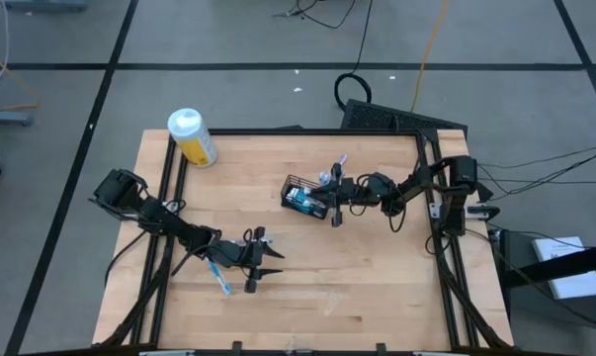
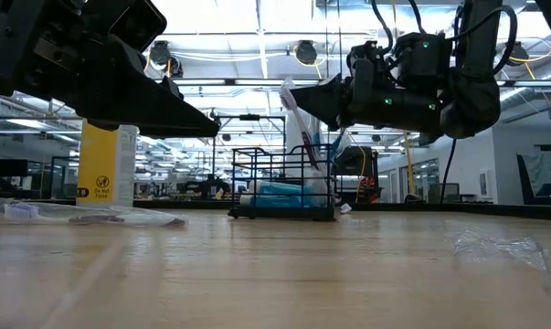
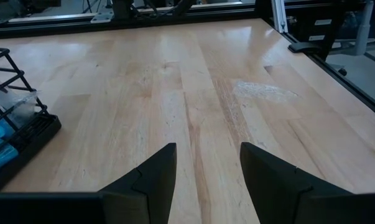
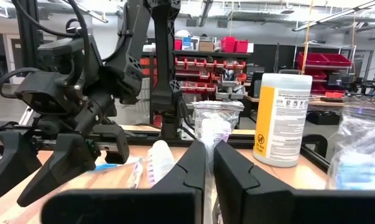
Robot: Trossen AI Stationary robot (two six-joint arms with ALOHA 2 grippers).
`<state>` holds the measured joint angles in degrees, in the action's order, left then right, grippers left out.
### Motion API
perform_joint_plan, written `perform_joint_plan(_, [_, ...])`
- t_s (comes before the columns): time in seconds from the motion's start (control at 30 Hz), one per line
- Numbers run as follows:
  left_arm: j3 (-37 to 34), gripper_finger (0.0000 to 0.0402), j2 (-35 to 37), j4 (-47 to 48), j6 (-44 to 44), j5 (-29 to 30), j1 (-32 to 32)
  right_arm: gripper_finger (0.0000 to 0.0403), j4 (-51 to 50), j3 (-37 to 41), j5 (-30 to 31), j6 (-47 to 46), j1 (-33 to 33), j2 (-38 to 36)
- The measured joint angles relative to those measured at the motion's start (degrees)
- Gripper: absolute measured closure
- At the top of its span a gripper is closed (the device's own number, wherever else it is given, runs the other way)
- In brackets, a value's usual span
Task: Pick & Place toothbrushing station
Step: Put the purple toothbrush into the wire organizer
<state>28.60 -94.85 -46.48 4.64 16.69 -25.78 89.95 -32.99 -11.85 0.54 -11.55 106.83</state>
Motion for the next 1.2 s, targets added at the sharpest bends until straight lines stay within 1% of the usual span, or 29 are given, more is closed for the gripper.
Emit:
perform_joint_plan(0.2, [0.0,0.022,0.0,0.0,0.1,0.0,0.0,0.0397,0.0,0.0,-0.2,0.2,0.0,0.0])
perform_joint_plan(0.4, [0.0,0.022,0.0,0.0,0.2,0.0,0.0,0.0397,0.5,0.0,-0.6,-0.8,-0.5,1.9])
perform_joint_plan(0.47, [0.0,0.022,0.0,0.0,0.2,0.0,0.0,0.0391,0.5,0.0,-0.6,-0.9,-0.5,2.1])
perform_joint_plan(0.87, [0.0,0.022,0.0,0.0,0.3,0.0,0.0,0.0273,0.0,0.0,-1.7,-3.1,-0.5,2.3])
perform_joint_plan(1.03, [0.0,0.022,0.0,0.1,0.3,0.0,0.0,0.024,-0.1,0.0,-1.7,-2.8,-0.5,0.7])
perform_joint_plan(1.2, [0.0,0.022,0.0,0.4,0.3,0.0,0.0,0.0221,-0.2,0.0,-1.7,-2.4,-0.8,-0.6])
